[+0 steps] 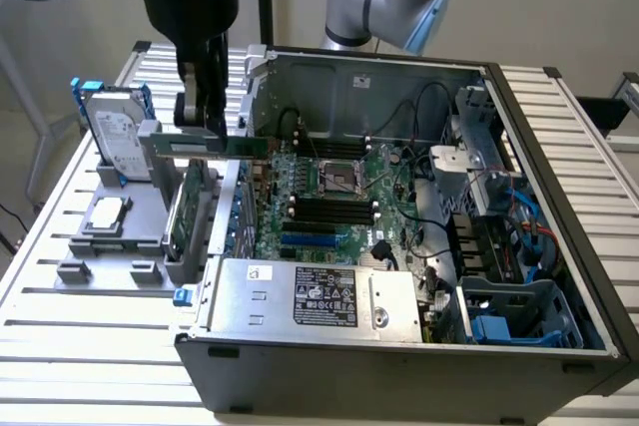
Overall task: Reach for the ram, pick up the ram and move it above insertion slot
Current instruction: 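Pick up the ram and move it above insertion slot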
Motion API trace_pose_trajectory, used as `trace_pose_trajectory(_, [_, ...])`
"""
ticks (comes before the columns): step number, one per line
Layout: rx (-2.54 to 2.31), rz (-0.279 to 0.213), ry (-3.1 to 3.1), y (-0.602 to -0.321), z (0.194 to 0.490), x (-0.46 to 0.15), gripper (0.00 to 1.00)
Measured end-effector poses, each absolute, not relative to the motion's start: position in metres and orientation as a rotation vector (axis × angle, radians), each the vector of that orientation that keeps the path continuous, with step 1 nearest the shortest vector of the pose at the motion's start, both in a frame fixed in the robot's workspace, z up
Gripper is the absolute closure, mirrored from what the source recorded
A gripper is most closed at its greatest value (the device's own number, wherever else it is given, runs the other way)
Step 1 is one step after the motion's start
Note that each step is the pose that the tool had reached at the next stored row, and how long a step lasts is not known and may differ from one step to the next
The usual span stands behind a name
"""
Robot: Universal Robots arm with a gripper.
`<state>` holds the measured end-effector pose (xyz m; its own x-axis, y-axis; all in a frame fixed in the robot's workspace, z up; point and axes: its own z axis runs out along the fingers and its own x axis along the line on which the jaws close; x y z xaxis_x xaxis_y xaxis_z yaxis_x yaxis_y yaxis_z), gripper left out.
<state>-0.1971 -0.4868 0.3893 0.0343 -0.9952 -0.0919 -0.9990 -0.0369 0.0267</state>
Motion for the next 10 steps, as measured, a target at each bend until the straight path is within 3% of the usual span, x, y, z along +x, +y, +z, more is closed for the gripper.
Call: trace_pose_trajectory(10, [-2.213,0.157,2.135,-0.487,0.389,-0.151,0.86])
